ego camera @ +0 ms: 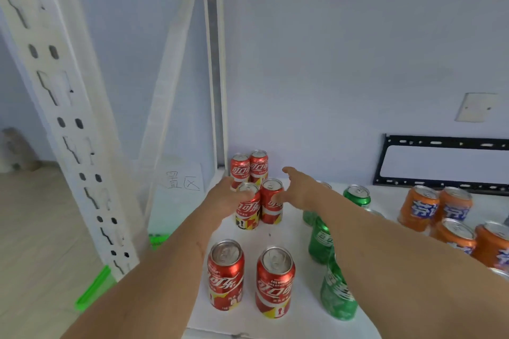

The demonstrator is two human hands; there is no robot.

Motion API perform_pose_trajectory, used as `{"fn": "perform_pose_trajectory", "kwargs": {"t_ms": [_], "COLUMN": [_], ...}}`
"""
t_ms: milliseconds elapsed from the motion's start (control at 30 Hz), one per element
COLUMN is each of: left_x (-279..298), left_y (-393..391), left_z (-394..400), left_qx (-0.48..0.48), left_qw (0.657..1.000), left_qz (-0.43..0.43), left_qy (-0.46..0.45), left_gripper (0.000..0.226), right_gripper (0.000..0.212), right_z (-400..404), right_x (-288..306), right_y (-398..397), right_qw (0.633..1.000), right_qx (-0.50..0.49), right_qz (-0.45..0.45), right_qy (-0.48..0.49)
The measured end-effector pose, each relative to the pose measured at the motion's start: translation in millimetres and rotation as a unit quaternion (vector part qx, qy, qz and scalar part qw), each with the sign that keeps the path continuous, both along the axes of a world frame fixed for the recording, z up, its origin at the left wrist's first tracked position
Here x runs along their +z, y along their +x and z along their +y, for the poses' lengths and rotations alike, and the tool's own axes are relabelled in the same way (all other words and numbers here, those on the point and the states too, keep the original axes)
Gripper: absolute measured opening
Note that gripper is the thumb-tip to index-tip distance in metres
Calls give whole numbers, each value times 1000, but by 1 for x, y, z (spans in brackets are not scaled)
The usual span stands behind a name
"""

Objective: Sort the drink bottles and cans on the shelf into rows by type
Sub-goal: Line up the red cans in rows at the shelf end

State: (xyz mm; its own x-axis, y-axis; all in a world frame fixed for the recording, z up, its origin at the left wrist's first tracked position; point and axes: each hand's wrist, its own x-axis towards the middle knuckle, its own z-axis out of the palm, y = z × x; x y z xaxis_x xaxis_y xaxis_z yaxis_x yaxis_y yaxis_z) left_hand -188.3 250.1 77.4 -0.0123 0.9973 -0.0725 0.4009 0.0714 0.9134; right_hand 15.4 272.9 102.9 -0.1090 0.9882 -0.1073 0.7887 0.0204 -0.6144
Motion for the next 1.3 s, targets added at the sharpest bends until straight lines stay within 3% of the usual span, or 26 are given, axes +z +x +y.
{"fn": "perform_pose_trajectory", "kwargs": {"t_ms": [233,467,667,833,967,1200,1300], "left_x": [-21,-26,-24,-16,-10,-8,-12], "left_y": [-4,6,3,-11,-16,-22,-20], "left_z": [33,54,52,31,14,1,-5], "left_qx": [-33,-118,-97,-65,-65,-64,-63], "left_qw": [997,990,993,991,984,984,984], "left_qz": [-5,-7,-1,-4,11,75,92], "left_qy": [-70,-81,-73,-117,-163,-149,-138], "left_gripper": [46,77,72,44,61,57,61], "right_gripper": [106,95,82,78,62,57,65], "right_z": [44,64,61,51,40,23,17], "right_x": [-25,-41,-40,-21,-7,-2,-4], "right_y": [-6,-6,-4,0,3,11,13], "right_qw": [995,994,993,989,980,979,980], "right_qx": [70,73,77,108,145,153,150], "right_qz": [-61,-53,-20,13,48,57,50], "right_qy": [-28,-53,-85,-102,-131,-120,-118]}}
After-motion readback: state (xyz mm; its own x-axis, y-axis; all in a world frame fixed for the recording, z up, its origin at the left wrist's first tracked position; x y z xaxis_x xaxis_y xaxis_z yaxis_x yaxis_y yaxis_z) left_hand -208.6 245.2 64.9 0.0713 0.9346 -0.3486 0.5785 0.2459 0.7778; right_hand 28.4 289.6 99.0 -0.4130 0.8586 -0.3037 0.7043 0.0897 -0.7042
